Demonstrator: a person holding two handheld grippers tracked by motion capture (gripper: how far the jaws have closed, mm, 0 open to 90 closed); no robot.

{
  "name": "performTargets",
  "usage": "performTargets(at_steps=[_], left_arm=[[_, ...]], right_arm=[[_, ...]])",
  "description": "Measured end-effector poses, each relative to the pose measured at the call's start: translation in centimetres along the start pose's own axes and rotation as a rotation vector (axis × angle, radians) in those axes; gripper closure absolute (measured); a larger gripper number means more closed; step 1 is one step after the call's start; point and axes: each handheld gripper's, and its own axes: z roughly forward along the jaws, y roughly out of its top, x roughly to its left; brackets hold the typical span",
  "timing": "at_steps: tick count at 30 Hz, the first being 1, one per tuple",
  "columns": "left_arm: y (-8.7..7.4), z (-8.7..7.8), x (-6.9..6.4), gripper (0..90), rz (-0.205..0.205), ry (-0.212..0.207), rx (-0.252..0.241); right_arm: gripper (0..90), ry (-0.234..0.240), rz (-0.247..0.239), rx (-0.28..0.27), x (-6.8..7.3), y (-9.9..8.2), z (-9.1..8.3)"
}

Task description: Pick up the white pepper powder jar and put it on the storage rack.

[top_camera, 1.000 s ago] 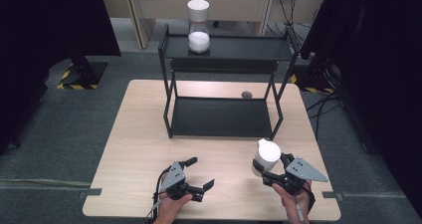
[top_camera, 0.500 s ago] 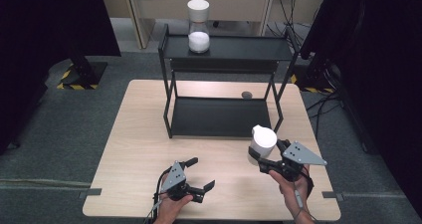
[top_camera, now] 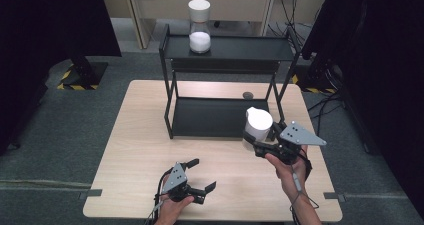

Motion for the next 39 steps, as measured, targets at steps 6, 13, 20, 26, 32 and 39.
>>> performTargets(at_steps=[6,13,20,26,32,39], left_arm=[[0.0,0.0,0.0,0.4,0.001,-0.002,0.000],[0.0,0.0,0.0,0.4,0.000,-0.004,0.000],[0.0,0.0,0.0,0.4,-0.001,-0.004,-0.001],[0.0,0.0,0.0,0.4,-0.001,-0.002,-0.002],[0.0,0.0,-0.1,0.4,0.000,-0.003,-0.003],[0.0,-0.1,-0.1,0.4,0.005,-0.004,-0.005]], right_arm=[[30.9,0.011,-0.005,-0.008,-0.2,1.3,0.8],[30.9,0.019,-0.011,-0.010,-0.5,3.1,1.7],[30.9,0.025,-0.027,-0.016,-0.8,5.4,2.8],[30.9,0.032,-0.029,-0.023,-1.2,7.4,3.6],[30.9,0.036,-0.029,-0.035,-1.4,9.2,4.3],[30.9,0.040,-0.012,-0.038,-2.0,11.4,5.2]])
